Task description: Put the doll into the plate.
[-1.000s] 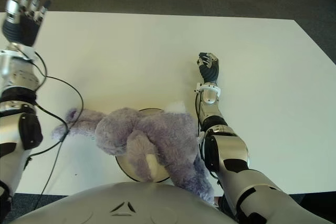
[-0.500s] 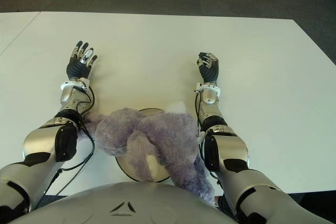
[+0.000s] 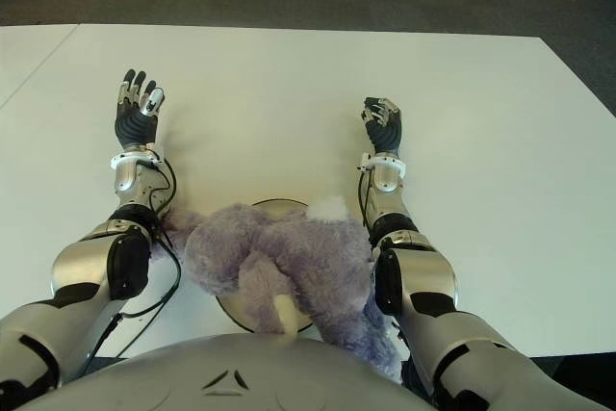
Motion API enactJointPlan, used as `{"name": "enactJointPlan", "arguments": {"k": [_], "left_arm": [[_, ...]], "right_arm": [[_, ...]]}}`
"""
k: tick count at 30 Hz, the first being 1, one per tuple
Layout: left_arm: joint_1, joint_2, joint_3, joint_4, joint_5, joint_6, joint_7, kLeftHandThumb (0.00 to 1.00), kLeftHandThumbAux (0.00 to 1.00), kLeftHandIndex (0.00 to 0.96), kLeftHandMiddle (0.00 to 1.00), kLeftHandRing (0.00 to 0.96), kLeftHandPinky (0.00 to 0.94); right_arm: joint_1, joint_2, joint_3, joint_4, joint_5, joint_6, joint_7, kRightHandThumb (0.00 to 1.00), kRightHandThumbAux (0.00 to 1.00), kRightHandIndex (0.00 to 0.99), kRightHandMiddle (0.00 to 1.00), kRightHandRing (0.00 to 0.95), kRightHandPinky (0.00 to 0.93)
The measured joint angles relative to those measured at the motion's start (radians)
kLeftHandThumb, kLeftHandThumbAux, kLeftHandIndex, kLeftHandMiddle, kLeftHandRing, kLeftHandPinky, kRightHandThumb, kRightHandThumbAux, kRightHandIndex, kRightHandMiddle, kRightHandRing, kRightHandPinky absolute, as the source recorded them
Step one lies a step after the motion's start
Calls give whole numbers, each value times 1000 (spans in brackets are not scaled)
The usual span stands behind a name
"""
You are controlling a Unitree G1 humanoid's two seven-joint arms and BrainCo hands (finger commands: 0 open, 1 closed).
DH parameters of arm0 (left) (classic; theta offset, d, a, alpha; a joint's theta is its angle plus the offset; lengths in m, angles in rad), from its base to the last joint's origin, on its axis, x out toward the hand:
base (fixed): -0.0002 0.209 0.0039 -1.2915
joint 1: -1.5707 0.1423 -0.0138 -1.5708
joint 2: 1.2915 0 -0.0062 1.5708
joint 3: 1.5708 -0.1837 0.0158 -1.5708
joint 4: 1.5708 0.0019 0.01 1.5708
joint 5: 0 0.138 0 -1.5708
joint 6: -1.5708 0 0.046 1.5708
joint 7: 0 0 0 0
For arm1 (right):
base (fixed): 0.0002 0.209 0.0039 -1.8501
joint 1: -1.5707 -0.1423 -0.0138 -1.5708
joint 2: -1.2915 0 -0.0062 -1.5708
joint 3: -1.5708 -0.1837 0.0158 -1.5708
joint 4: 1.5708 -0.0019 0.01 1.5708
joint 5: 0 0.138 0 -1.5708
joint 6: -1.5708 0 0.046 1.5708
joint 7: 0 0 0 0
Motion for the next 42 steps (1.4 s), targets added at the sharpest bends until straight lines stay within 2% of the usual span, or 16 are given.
{"name": "enactJointPlan", "arguments": {"k": [6,13,19,24,29,30,32,34,38,40,42], "left_arm": [[21,-8,1,-7,25,-41,2,0,689,13,3,0,1],[32,-13,1,-22,53,-82,-1,0,600,0,0,0,0],[37,-13,-11,-24,100,-92,0,0,561,0,3,0,4],[39,-14,-29,-24,161,-92,45,0,539,0,17,3,31],[41,-16,-81,-23,248,-74,144,0,557,10,53,38,89],[41,-16,-90,-23,262,-67,160,0,578,22,84,87,152],[41,-17,-114,-21,304,-43,199,6,582,42,120,133,198],[42,-18,-136,-20,337,-20,230,0,583,41,124,139,205],[42,-19,-177,-20,402,6,287,0,623,81,194,193,216],[43,-19,-206,-20,440,17,322,0,695,173,257,282,282],[42,-19,-247,-21,490,37,373,0,719,199,278,307,323]], "right_arm": [[2,0,-9,0,2,-1,4,665,744,401,299,275,238],[2,0,-14,0,2,-1,4,664,744,400,299,281,267],[2,0,-16,0,2,-1,12,665,744,400,295,283,278],[2,1,-16,0,2,-2,16,665,743,400,296,285,275],[2,0,-16,0,2,-2,18,665,744,400,305,296,291],[2,0,-16,0,2,-2,18,664,744,399,301,293,280],[2,0,-16,0,1,-3,18,663,745,399,297,287,260],[2,0,-15,0,1,-3,17,662,745,399,296,285,255],[2,0,-14,0,1,-3,14,662,745,398,295,281,265],[2,0,-14,0,1,-3,13,665,745,399,299,284,267],[2,0,-14,0,1,-3,11,666,745,399,301,287,273]]}}
